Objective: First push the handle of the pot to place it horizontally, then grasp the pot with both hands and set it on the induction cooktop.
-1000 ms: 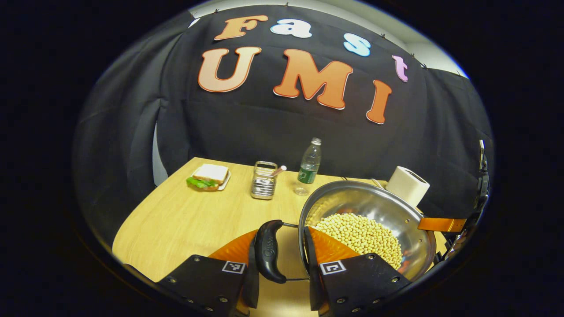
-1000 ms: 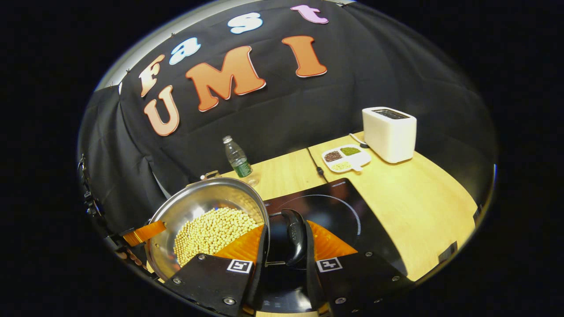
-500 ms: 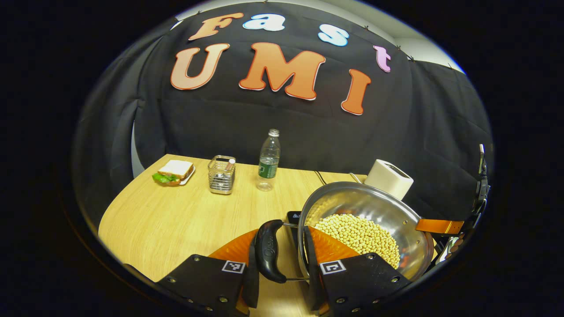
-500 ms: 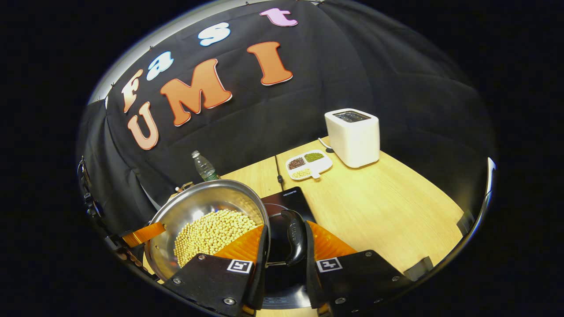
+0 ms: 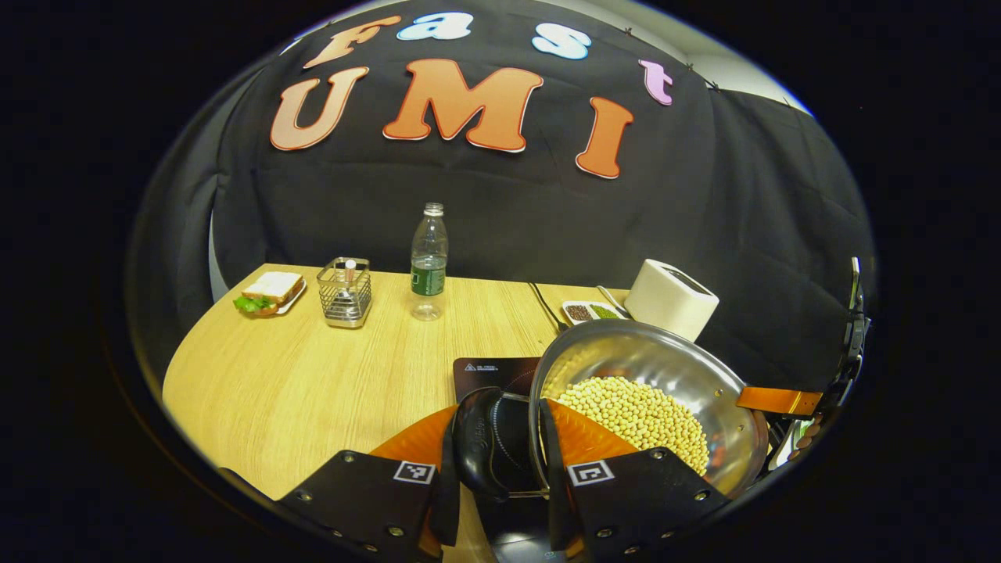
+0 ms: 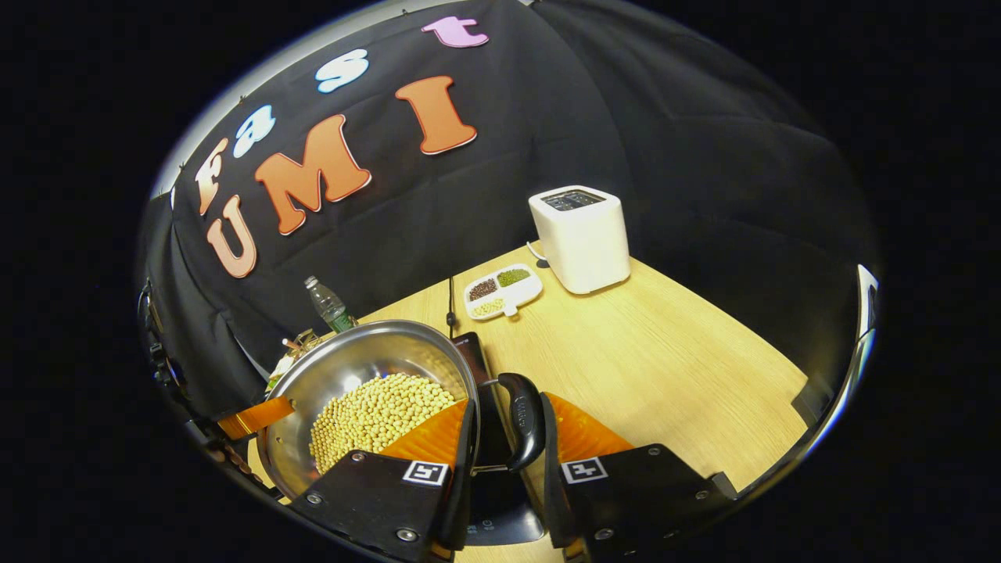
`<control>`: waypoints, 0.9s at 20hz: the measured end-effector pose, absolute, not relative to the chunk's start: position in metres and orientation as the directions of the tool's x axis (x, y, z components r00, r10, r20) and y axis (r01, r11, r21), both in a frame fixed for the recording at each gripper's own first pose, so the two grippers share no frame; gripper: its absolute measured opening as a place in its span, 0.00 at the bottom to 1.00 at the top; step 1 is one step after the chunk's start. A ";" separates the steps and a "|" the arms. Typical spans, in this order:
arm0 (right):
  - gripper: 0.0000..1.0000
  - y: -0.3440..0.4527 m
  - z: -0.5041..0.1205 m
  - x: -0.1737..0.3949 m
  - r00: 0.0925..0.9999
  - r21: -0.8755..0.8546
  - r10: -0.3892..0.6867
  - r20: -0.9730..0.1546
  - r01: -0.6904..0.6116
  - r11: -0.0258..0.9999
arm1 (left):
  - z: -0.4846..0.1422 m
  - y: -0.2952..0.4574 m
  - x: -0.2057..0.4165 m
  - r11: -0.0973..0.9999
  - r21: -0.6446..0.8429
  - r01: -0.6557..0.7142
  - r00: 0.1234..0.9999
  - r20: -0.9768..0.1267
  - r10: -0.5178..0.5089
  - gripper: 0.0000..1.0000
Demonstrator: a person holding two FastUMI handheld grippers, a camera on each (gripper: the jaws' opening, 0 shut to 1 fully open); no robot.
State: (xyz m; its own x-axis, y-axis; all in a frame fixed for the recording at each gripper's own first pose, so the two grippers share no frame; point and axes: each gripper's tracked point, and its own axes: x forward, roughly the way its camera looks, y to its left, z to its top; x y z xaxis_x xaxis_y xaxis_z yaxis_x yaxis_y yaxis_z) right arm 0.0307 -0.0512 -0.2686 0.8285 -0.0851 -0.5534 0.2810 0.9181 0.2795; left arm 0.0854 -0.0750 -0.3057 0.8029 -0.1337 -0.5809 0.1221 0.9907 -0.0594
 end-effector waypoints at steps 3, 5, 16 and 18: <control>0.39 -0.049 -0.277 0.032 0.820 0.286 -0.083 -0.566 0.290 0.913 | -0.313 -0.076 0.084 0.991 -0.055 0.120 0.797 -0.590 -0.130 0.47; 0.39 -0.047 -0.283 0.033 0.814 0.286 -0.081 -0.575 0.293 0.912 | -0.320 -0.075 0.083 0.992 -0.058 0.116 0.791 -0.599 -0.128 0.46; 0.39 -0.042 -0.284 0.035 0.828 0.257 -0.096 -0.553 0.278 0.925 | -0.345 -0.064 0.080 0.987 -0.132 0.093 0.767 -0.622 -0.156 0.46; 0.39 -0.042 -0.282 0.037 0.831 0.250 -0.104 -0.546 0.280 0.927 | -0.344 -0.061 0.076 0.985 -0.151 0.088 0.759 -0.630 -0.164 0.47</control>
